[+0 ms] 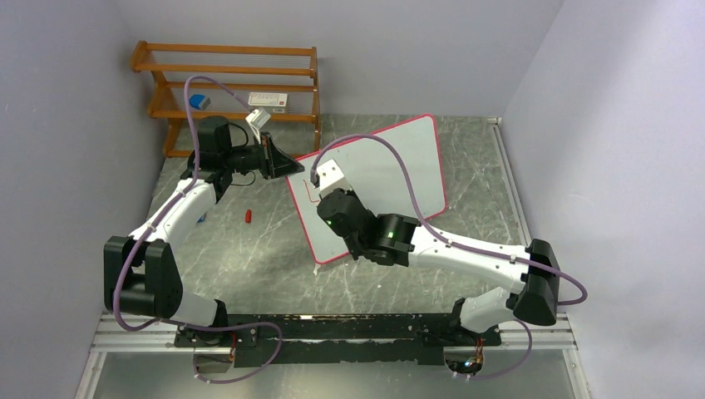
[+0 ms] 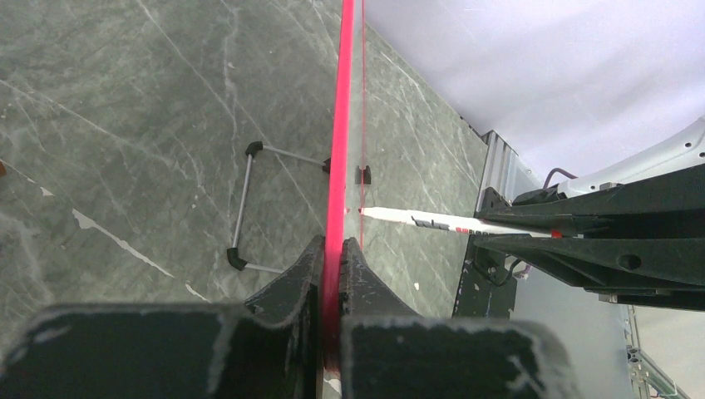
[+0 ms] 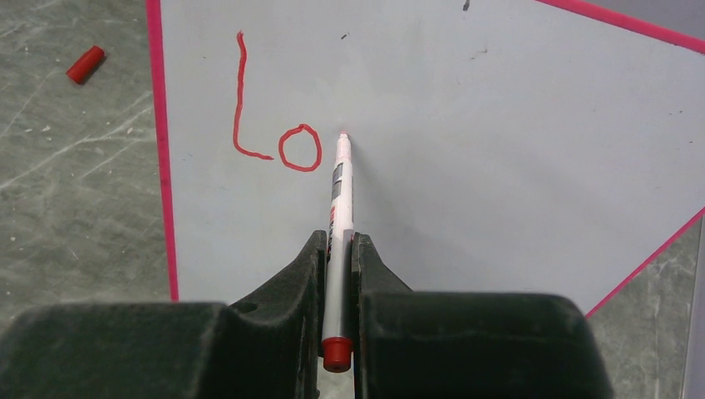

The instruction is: Write a sentence on the whiteboard

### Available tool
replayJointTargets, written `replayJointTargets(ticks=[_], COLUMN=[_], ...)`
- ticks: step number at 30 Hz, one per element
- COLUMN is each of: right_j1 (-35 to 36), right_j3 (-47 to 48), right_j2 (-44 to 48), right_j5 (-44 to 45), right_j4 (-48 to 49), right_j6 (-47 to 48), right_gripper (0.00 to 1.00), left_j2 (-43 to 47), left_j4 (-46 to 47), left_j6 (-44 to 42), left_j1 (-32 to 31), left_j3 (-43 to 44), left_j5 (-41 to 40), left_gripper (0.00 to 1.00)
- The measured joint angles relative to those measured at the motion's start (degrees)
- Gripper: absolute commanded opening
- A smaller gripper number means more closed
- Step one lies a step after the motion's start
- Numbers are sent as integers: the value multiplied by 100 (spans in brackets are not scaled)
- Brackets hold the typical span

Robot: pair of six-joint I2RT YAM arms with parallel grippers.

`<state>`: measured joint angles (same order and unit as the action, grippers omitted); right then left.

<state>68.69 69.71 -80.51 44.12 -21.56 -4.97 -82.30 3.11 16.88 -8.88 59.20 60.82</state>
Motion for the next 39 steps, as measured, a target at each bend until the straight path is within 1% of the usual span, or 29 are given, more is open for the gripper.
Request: replayJointTargets(ticks=[22,39], right_j1=[-61,-61], right_j3=[-35,-201], right_j2=[-68,7], right_j5=[-122,-118], right_j4=[68,-168], right_j6=[-42,-289], right_gripper=[0,0], left_j2=[-20,-22], left_j4=[0,-39], left_j6=[-4,-24], left_j1=[0,0], left_j3=[2,13], left_j5=[-22,-46], left_gripper=[5,5])
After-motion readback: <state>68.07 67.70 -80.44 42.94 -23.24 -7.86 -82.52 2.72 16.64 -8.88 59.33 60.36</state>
